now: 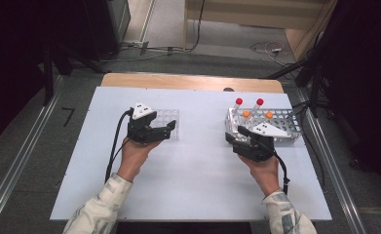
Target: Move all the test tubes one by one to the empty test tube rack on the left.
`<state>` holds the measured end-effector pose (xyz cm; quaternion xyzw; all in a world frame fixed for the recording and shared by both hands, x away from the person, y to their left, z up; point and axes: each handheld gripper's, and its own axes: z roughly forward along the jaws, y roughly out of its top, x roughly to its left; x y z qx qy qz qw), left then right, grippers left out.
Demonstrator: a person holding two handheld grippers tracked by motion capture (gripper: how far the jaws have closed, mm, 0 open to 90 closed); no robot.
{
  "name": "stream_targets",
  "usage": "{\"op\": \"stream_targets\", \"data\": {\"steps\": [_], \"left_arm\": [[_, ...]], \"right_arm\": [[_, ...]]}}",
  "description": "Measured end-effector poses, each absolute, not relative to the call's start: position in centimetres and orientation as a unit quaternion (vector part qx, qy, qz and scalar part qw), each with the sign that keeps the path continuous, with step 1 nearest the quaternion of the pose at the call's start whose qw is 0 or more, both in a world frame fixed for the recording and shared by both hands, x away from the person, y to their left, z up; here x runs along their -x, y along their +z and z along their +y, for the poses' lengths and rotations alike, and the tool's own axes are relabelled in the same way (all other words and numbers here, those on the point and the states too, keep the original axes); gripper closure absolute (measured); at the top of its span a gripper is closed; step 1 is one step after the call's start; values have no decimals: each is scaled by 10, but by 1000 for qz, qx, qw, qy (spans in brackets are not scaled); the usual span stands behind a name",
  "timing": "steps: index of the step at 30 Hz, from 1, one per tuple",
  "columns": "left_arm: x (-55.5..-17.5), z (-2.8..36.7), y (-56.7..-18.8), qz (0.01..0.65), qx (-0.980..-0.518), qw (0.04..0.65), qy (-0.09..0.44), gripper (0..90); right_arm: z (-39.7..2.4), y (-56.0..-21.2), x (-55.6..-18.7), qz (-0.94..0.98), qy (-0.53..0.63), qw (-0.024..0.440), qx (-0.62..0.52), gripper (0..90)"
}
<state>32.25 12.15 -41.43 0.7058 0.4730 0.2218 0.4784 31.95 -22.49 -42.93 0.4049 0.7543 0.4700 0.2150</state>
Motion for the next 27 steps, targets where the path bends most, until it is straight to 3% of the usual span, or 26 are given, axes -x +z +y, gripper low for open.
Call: {"op": "stream_targets", "data": {"steps": [8,17,27], "left_arm": [[-324,120,-417,474,-711,470,221,199],[-325,120,-418,478,-709,469,221,191],[-325,120,-419,482,-710,466,216,192]], "right_arm": [[-242,-434,-325,742,457,238,-429,421],[-240,-449,-342,728,443,255,-457,585],[-238,-457,-353,724,444,246,-467,647]]}}
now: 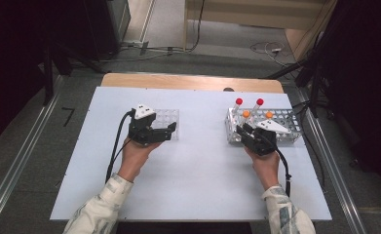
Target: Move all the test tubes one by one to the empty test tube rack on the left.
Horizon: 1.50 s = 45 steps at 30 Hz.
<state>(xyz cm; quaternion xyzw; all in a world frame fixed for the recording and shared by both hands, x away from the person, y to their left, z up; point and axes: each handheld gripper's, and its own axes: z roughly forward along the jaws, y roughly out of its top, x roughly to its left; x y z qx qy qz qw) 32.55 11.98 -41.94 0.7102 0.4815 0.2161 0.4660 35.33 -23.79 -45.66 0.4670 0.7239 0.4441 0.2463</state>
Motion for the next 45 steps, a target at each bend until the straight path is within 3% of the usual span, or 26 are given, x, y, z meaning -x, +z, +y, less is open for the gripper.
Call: {"op": "stream_targets", "data": {"steps": [10,31,45], "left_arm": [[-326,121,-419,484,-707,469,217,193],[-326,126,-416,487,-701,474,215,195],[-323,128,-412,486,-696,482,219,201]], "right_arm": [[-231,-460,-357,723,443,261,-460,727],[-227,-403,-346,726,446,284,-441,735],[-187,-397,-340,751,453,265,-401,735]]}}
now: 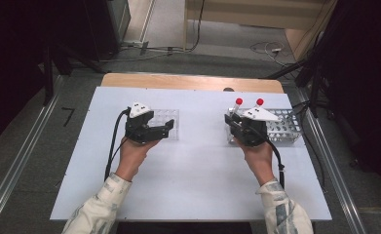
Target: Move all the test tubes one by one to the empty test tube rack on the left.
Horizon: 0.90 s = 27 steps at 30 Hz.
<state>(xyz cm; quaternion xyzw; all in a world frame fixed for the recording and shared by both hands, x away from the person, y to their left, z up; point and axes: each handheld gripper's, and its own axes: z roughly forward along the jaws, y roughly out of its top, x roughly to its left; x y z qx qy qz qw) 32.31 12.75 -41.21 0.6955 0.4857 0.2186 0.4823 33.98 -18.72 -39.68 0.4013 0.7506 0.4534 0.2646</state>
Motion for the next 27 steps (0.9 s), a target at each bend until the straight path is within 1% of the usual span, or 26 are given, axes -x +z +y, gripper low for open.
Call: {"op": "stream_targets", "data": {"steps": [9,20,27], "left_arm": [[-322,128,-411,485,-695,485,217,201],[-320,124,-410,479,-698,489,211,203],[-318,120,-410,470,-703,493,204,226]], "right_arm": [[-152,-403,-337,771,456,239,-375,735],[-110,-420,-332,793,454,208,-350,735],[-87,-428,-330,800,457,193,-337,735]]}}
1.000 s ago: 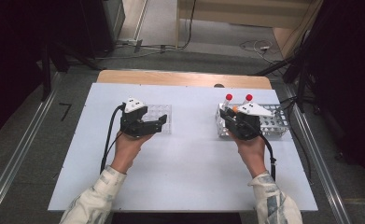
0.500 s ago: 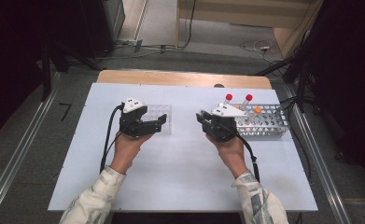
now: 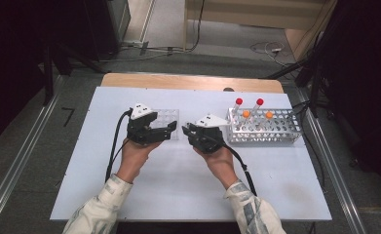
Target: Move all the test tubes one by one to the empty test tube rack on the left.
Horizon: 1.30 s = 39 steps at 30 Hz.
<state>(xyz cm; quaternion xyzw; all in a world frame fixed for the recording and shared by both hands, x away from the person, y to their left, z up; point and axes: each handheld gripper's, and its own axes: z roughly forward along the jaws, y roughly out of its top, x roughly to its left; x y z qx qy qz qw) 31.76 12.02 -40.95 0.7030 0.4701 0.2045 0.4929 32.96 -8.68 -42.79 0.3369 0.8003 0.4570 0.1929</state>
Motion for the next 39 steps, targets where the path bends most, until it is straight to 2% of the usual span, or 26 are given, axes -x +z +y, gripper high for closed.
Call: {"op": "stream_targets", "data": {"steps": [5,12,21,29,37,39], "left_arm": [[-316,118,-410,459,-708,501,192,279],[-315,112,-412,436,-726,505,169,493],[-315,107,-414,430,-738,493,167,674],[-315,106,-416,431,-742,485,167,742],[-314,106,-415,429,-744,482,177,770],[-313,106,-414,429,-741,483,182,771]], "right_arm": [[-76,-435,-328,806,455,185,-331,735],[-64,-439,-327,809,454,179,-327,735],[-62,-439,-325,809,456,182,-323,735],[-60,-440,-324,810,455,185,-322,735],[-60,-440,-324,811,455,180,-321,725],[-61,-439,-324,812,456,177,-319,677]]}}
